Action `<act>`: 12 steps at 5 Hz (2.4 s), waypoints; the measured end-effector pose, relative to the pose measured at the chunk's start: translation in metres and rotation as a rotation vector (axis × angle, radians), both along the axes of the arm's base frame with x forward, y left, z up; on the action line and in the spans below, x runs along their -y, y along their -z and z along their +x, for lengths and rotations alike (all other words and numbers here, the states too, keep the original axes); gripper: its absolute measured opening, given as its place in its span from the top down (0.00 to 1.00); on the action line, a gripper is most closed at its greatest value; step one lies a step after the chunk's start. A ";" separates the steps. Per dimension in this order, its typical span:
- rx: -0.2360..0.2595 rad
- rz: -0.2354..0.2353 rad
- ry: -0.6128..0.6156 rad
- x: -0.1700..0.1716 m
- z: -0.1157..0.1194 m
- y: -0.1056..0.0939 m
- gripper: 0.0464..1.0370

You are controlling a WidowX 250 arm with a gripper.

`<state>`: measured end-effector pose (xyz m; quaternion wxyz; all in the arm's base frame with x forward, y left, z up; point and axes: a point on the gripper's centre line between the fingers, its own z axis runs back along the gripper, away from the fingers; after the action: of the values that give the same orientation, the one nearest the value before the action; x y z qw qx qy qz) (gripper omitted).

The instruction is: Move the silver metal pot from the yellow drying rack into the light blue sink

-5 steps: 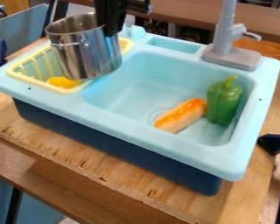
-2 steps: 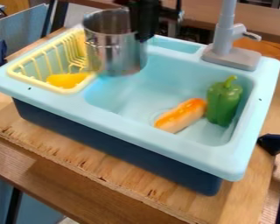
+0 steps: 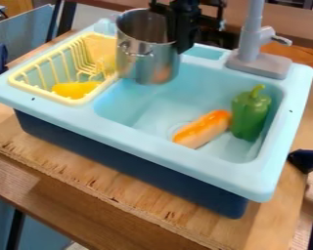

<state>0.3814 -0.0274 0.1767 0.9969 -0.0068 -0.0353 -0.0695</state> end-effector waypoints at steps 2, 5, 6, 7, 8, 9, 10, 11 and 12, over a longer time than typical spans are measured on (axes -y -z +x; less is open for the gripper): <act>-0.009 -0.065 0.139 0.052 0.000 0.006 1.00; -0.058 -0.020 -0.010 0.008 -0.024 0.012 1.00; -0.037 0.011 -0.046 -0.006 -0.028 0.002 1.00; -0.043 0.030 -0.050 -0.012 -0.028 0.001 1.00; -0.101 0.052 -0.029 -0.015 -0.016 0.021 1.00; -0.141 0.057 -0.019 -0.014 -0.012 0.031 1.00; -0.158 0.075 -0.018 -0.017 -0.014 0.033 0.98; -0.171 0.087 -0.018 -0.019 -0.016 0.032 0.84; -0.157 0.092 -0.016 -0.021 -0.023 0.031 0.59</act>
<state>0.3588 -0.0067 0.1458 0.9964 0.0339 0.0463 -0.0622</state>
